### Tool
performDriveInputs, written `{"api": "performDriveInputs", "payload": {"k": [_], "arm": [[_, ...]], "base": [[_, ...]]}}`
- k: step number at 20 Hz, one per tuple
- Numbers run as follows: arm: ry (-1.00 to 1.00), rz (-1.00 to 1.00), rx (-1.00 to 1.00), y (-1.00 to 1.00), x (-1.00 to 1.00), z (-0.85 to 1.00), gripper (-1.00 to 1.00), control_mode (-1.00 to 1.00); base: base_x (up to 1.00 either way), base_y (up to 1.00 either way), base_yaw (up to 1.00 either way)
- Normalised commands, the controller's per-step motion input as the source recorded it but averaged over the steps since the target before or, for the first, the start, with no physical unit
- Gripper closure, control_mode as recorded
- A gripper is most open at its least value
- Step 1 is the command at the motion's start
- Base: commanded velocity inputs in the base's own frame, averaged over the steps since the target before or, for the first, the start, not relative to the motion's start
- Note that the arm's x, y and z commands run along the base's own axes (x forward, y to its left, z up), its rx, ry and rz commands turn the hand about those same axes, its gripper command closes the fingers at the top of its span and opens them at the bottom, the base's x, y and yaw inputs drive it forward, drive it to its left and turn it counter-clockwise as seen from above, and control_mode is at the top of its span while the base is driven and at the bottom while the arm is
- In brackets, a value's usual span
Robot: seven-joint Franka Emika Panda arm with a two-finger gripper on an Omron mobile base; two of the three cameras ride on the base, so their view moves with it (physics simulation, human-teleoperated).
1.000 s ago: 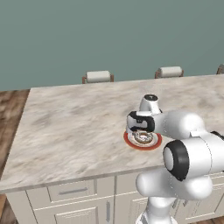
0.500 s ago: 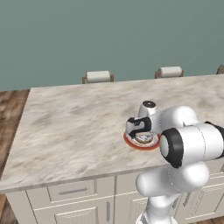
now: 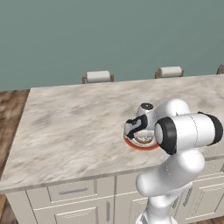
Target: Move the dessert items from the plate to the tray.
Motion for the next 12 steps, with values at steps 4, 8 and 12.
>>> {"api": "performDriveInputs", "payload": {"k": [4,8,12], "arm": [[0.0,0.0,0.0,0.0,0.2,-0.1,-1.0,-1.0],[0.0,0.0,0.0,0.0,0.06,-0.22,1.0,-1.0],[0.0,0.0,0.0,0.0,0.0,-0.28,1.0,-1.0]], "base": [[0.0,0.0,0.0],[0.0,0.0,0.0],[0.0,0.0,0.0]]}}
